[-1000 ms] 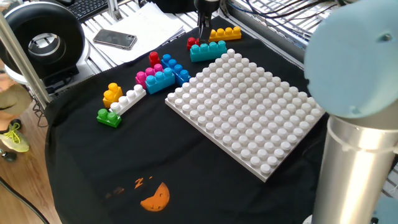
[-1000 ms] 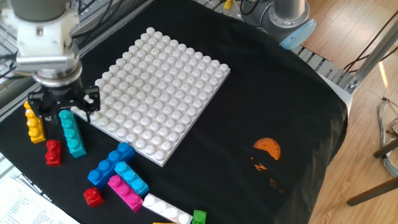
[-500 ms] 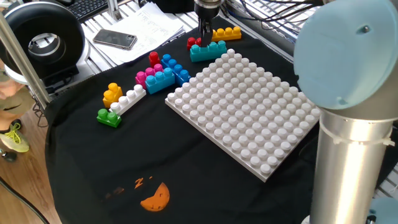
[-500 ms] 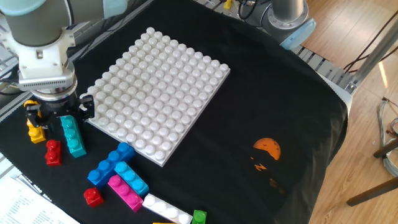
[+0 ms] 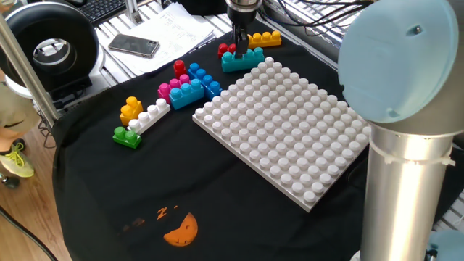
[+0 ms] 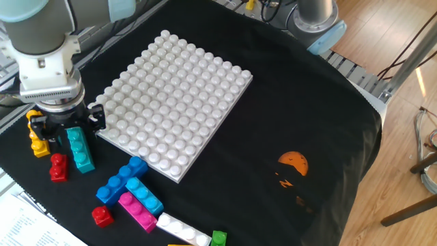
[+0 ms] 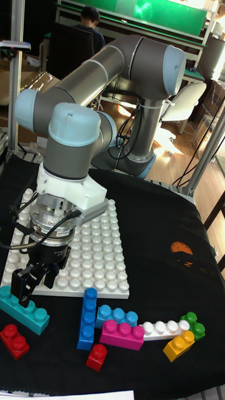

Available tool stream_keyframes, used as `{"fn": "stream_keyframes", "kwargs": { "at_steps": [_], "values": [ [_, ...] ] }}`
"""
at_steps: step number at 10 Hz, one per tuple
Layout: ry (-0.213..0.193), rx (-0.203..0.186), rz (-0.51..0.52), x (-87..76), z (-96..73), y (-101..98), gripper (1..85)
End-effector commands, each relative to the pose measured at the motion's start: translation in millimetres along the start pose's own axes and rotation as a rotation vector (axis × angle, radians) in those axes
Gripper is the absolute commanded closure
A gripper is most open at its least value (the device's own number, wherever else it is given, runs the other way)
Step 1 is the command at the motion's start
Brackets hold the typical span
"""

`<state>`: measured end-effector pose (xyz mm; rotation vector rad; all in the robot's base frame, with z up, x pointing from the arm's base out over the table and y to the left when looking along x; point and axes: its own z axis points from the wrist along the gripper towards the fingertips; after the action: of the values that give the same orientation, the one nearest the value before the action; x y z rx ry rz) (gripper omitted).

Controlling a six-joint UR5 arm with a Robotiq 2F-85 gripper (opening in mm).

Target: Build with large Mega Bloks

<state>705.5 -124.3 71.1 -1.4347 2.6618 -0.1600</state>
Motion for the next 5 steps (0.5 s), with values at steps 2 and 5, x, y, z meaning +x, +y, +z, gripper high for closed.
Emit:
{"fn": "stream_keyframes", "kwargs": {
  "at_steps": [2,5],
  "values": [
    [-0.060,0.017,-0.021,-19.3,50.0,-14.4,13.3],
    [-0.058,-0.006,-0.012,-27.9,51.6,-10.4,14.3]
  ]
}}
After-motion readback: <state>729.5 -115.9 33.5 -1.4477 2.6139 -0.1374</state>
